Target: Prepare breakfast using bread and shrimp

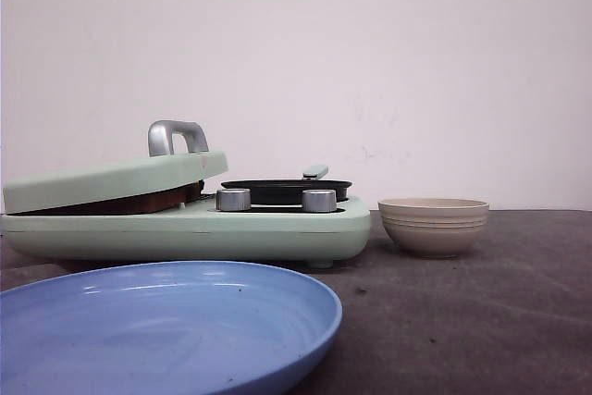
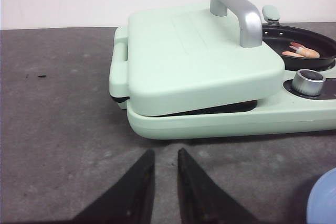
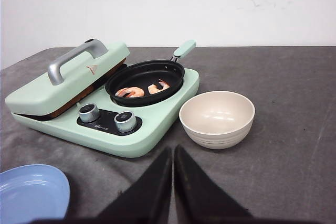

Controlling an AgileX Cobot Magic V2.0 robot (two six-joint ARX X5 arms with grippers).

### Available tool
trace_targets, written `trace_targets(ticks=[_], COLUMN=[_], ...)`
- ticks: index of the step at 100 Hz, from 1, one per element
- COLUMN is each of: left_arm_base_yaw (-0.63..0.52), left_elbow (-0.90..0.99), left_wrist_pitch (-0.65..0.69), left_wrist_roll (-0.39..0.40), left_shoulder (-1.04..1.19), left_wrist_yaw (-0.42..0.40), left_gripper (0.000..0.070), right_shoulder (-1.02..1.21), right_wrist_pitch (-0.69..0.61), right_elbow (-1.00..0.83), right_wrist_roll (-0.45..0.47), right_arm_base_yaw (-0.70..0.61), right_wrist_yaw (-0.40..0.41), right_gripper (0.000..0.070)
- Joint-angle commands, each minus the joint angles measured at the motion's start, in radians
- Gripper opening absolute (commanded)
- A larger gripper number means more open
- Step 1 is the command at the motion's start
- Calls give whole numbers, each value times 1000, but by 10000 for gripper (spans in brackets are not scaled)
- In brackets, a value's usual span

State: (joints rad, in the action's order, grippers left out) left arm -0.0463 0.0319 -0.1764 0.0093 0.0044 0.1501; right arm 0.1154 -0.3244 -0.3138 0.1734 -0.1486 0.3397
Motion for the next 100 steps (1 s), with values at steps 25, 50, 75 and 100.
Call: trace_targets(ticks=[25,50,75,100], left_arm_base_yaw=[0,0,0,0], left_elbow=[-18,-18,-18,-18], left_wrist_pitch=[-3,-3,-3,-3], left_wrist_roll=[-2,-2,-2,-2], left_shoulder=[0,0,0,0], left_wrist_yaw=[6,6,6,6], left_gripper=[0,0,0,0], right_shoulder=[-1,-1,-2,-71], right_wrist_pitch=[11,10,30,299], right_elbow=[-6,-6,21,257], right_wrist_roll=[10,10,-60,-215], right_arm_base_yaw=[0,0,3,18], right_wrist_yaw=[0,0,-92,-283], right_gripper=[0,0,0,0])
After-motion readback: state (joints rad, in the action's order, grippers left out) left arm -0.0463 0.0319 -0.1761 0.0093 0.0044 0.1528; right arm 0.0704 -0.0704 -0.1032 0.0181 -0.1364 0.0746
